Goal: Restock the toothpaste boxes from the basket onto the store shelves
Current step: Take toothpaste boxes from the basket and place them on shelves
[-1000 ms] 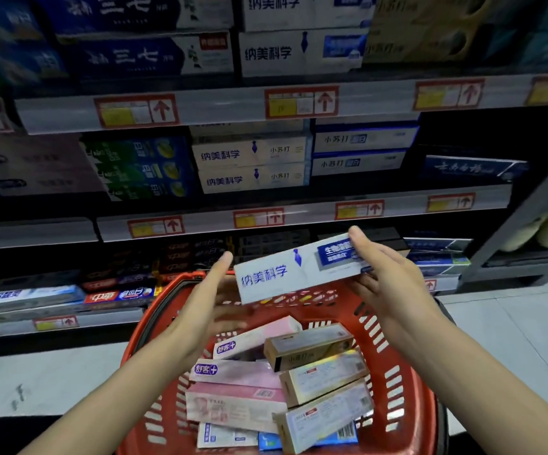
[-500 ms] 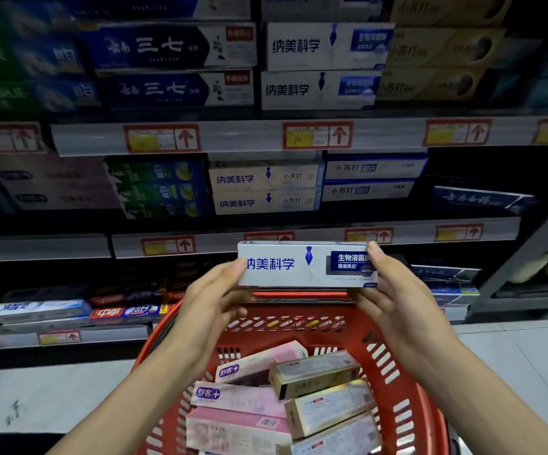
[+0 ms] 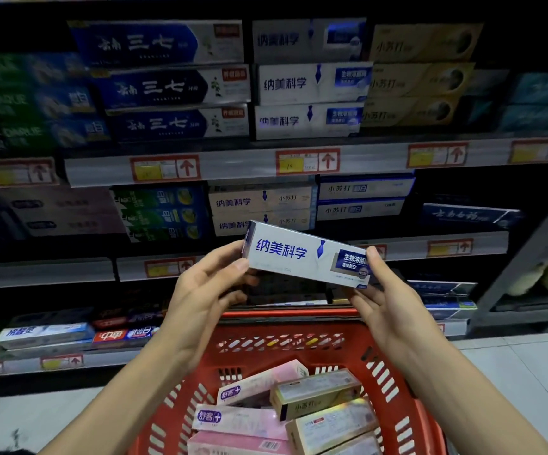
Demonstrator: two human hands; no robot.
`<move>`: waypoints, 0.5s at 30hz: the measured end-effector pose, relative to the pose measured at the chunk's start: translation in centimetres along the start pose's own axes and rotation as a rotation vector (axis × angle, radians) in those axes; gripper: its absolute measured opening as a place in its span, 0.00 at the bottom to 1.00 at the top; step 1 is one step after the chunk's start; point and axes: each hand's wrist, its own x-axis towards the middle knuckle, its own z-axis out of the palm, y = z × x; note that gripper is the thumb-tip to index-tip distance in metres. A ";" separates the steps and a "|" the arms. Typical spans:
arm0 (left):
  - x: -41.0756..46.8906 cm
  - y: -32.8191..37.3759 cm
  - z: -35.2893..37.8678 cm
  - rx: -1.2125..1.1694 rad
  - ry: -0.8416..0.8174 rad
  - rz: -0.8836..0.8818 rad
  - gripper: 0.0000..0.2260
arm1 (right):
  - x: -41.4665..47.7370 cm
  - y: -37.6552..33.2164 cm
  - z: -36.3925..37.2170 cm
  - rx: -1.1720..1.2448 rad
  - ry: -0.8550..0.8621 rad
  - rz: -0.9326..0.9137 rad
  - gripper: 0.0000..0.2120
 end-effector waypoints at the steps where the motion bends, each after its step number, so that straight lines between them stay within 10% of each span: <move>1: 0.1 0.5 0.0 0.028 0.010 0.016 0.19 | -0.2 -0.3 0.1 0.003 -0.011 -0.011 0.16; 15: 3.9 8.9 4.3 0.481 0.096 0.288 0.05 | -2.3 -9.5 2.3 -0.188 -0.132 -0.524 0.15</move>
